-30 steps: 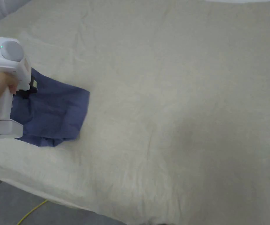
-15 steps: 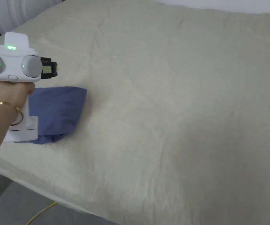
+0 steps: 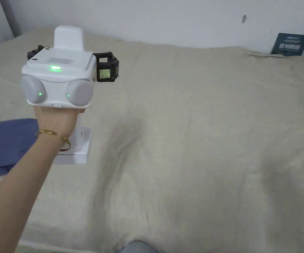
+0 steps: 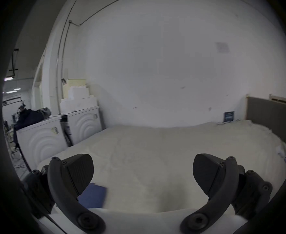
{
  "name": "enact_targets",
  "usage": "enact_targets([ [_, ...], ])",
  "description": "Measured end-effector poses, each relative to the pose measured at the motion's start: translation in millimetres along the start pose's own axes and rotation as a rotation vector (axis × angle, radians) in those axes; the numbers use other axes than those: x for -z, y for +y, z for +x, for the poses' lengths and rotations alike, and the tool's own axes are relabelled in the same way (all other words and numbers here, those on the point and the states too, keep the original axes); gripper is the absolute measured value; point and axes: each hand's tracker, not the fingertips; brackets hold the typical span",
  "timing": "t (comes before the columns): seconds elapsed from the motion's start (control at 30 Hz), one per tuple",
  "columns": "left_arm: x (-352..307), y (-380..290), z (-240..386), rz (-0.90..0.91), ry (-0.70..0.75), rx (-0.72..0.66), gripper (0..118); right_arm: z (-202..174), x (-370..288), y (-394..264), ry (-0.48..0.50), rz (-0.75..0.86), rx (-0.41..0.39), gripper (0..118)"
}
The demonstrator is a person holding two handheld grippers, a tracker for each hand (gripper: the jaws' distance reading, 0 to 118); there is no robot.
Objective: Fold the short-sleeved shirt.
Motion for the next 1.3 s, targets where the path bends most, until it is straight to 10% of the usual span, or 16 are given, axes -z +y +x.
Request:
enact_targets([
  [0.23, -51, -4, 70, 0.059, -0.153, -0.071, 114, 20, -19, 16, -0.018, 0.076, -0.028, 0],
  [0.57, -100, -44, 107, 0.047, -0.258, -0.105, 74, 18, -30, 8, -0.029, 0.135, -0.067, 0],
  [0.9, -111, -76, 108, 0.001, -0.239, -0.067, 0, 20, -36, -18, -0.028, 0.097, -0.052, 0],
  [1.3, -122, -88, 109, -0.023, -0.240, -0.030, 0, 30, -43, -36, -0.062, 0.101, -0.051, 0],
])
